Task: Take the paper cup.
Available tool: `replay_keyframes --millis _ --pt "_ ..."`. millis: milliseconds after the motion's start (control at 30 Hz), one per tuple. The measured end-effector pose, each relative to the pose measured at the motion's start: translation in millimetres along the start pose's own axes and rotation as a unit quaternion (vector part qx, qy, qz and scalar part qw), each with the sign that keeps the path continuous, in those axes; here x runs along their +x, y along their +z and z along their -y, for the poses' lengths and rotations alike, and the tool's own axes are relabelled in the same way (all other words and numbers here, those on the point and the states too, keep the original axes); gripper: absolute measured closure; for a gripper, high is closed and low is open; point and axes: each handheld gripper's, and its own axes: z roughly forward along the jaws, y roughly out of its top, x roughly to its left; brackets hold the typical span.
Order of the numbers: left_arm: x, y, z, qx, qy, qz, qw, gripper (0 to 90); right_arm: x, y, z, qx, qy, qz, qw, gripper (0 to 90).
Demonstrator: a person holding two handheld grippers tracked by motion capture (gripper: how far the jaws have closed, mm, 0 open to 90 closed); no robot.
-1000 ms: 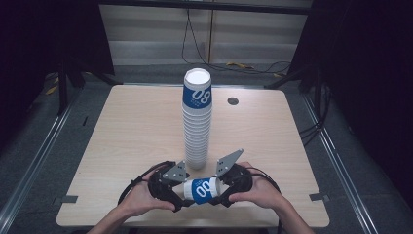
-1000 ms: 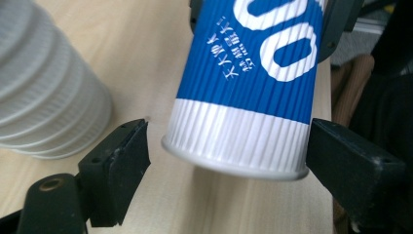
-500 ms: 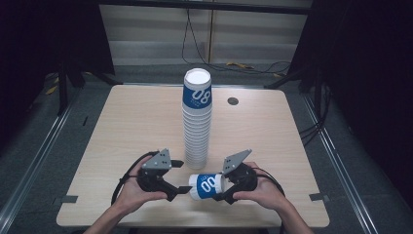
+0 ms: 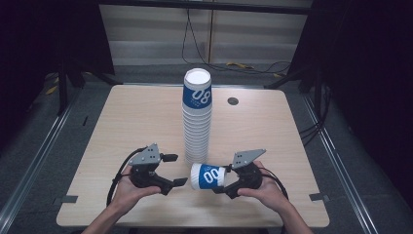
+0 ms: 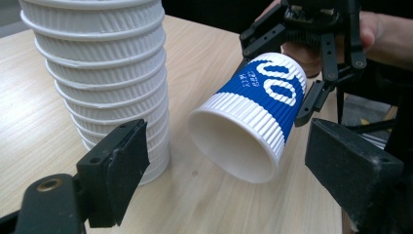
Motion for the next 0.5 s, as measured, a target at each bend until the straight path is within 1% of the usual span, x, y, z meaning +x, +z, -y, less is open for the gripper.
replay_keyframes --millis 33,100,133,167,200,233,267,300,333,367,400,433,500 --pt "0.5 0.4 0.6 -0.004 -0.005 0.003 1.0000 15.8 0.0 0.0 0.0 0.000 0.000 0.000 1.0000 28.4" --pt "1.0 1.0 1.8 -0.012 -0.008 0.004 0.9999 15.8 0.1 -0.3 1.3 -0.012 0.000 -0.001 0.9999 28.4" --pt "0.5 1.0 2.4 -0.017 -0.008 -0.002 0.9998 15.7 0.5 -0.8 2.6 -0.024 -0.003 0.002 0.9997 28.4" --pt "-0.4 1.0 2.8 -0.020 -0.008 -0.004 0.9998 15.7 0.5 -0.8 2.6 -0.024 -0.003 0.002 0.9997 28.4" --pt "-0.6 0.8 2.7 -0.021 -0.008 -0.004 0.9997 15.6 1.1 -1.0 3.9 -0.039 -0.008 0.006 0.9992 28.4" --pt "-0.7 0.6 2.5 -0.023 -0.007 -0.007 0.9997 15.6 1.1 -1.0 3.9 -0.039 -0.008 0.006 0.9992 28.4" --pt "-1.4 -0.2 2.3 -0.025 -0.003 -0.007 0.9996 15.6 1.2 -1.1 4.3 -0.045 -0.007 0.005 0.9989 28.5" --pt "-1.6 -0.7 2.0 -0.026 -0.002 -0.005 0.9996 15.6 0.5 -1.3 5.3 -0.062 -0.006 0.004 0.9981 28.4" --pt "-1.3 -1.4 2.0 -0.026 -0.008 0.000 0.9996 15.6 -0.3 -1.6 5.6 -0.071 -0.004 0.002 0.9975 28.4" --pt "-1.3 -1.4 2.0 -0.026 -0.008 0.000 0.9996 15.6 -0.3 -1.6 5.6 -0.071 -0.004 0.002 0.9975 28.4" --pt "-1.1 -1.5 2.0 -0.026 -0.010 0.002 0.9996 15.6 -1.0 -2.1 6.0 -0.080 0.000 0.000 0.9968 28.4" --pt "-0.9 -1.7 2.1 -0.025 -0.008 0.005 0.9996 15.7 -2.5 -2.2 6.3 -0.091 0.005 -0.007 0.9959 28.4" --pt "-1.0 -1.6 2.4 -0.027 -0.010 0.001 0.9996 15.7 -3.2 -2.7 6.8 -0.103 0.008 -0.010 0.9946 28.5"
